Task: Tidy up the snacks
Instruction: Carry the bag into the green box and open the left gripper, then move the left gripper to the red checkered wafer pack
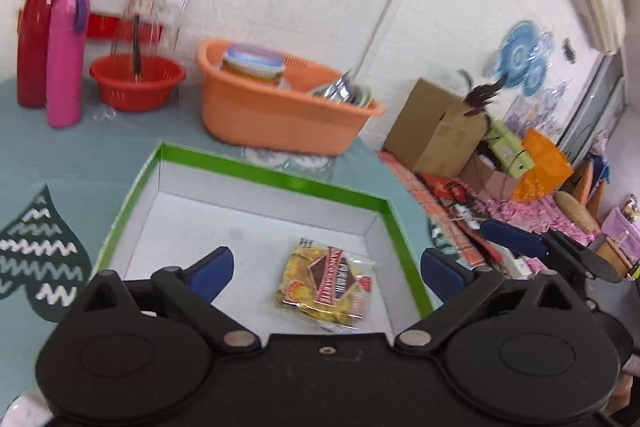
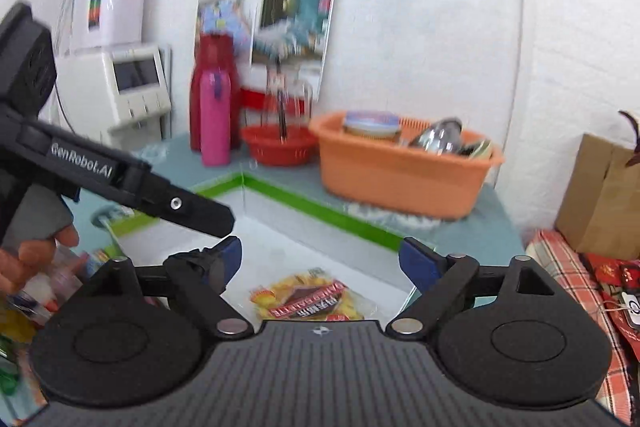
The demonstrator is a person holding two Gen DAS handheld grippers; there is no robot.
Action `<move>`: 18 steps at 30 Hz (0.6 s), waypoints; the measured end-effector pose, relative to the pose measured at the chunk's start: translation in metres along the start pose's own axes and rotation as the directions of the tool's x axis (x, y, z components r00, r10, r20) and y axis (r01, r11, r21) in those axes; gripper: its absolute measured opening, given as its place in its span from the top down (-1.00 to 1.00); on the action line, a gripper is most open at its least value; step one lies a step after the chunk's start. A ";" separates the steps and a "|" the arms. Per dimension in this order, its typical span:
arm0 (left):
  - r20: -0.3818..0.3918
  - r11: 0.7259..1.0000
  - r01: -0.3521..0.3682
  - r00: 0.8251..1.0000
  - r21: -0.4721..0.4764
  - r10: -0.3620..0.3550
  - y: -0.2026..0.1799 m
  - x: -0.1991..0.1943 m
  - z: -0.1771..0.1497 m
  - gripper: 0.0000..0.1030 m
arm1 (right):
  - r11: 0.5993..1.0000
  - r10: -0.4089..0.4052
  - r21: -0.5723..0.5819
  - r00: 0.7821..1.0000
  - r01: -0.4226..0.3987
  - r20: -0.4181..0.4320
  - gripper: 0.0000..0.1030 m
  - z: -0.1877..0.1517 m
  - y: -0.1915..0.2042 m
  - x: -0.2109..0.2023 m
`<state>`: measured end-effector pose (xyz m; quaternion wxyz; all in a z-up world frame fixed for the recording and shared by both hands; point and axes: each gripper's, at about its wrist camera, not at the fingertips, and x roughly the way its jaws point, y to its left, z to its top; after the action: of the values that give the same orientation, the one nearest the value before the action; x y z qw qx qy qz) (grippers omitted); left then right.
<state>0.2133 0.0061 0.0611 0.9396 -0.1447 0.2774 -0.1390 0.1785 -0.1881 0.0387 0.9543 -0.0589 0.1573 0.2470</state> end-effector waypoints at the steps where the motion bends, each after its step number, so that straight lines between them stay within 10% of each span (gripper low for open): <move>1: 0.021 1.000 0.000 1.000 0.012 0.000 -0.005 -0.015 -0.004 -1.00 | 1.000 0.004 0.017 1.000 -0.004 0.025 -1.00 0.003 0.001 -0.014; 18: -0.042 0.988 0.096 0.994 -0.125 -0.101 -0.022 -0.077 -0.119 -1.00 | 0.980 0.016 0.198 0.995 0.004 -0.103 -1.00 -0.081 0.058 -0.102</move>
<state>0.0804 -0.0108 0.0098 0.9139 -0.2123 0.3006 -0.1715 0.0434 -0.1992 -0.0064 0.9452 0.0240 0.2309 0.2296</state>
